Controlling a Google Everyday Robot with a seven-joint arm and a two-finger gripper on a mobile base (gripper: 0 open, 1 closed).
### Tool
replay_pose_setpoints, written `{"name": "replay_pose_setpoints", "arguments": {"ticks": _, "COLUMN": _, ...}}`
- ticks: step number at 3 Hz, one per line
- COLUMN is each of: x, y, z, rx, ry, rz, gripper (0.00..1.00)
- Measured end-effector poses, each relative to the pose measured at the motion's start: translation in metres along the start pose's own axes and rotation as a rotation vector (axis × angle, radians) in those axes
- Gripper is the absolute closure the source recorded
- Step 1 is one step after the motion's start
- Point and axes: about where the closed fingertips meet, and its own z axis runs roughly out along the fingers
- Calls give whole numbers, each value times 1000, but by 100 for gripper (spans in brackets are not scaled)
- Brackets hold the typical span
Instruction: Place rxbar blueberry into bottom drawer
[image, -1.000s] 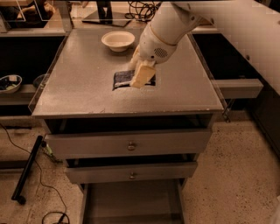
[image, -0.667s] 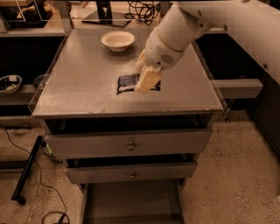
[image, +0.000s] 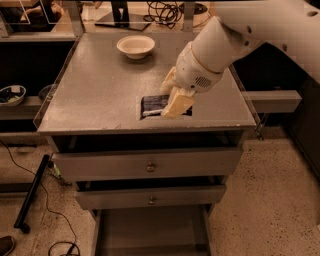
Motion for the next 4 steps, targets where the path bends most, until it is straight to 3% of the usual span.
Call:
{"name": "replay_pose_setpoints", "arguments": {"ticks": 1, "x": 3, "y": -1, "z": -3, "rx": 12, "ry": -9, "rz": -10, "gripper": 100}}
{"name": "replay_pose_setpoints", "arguments": {"ticks": 2, "x": 4, "y": 17, "z": -9, "rx": 40, "ry": -24, "rz": -12, "gripper": 100}}
{"name": "replay_pose_setpoints", "arguments": {"ticks": 4, "x": 25, "y": 78, "z": -13, "rx": 98, "ry": -27, "rz": 28, "gripper": 100}}
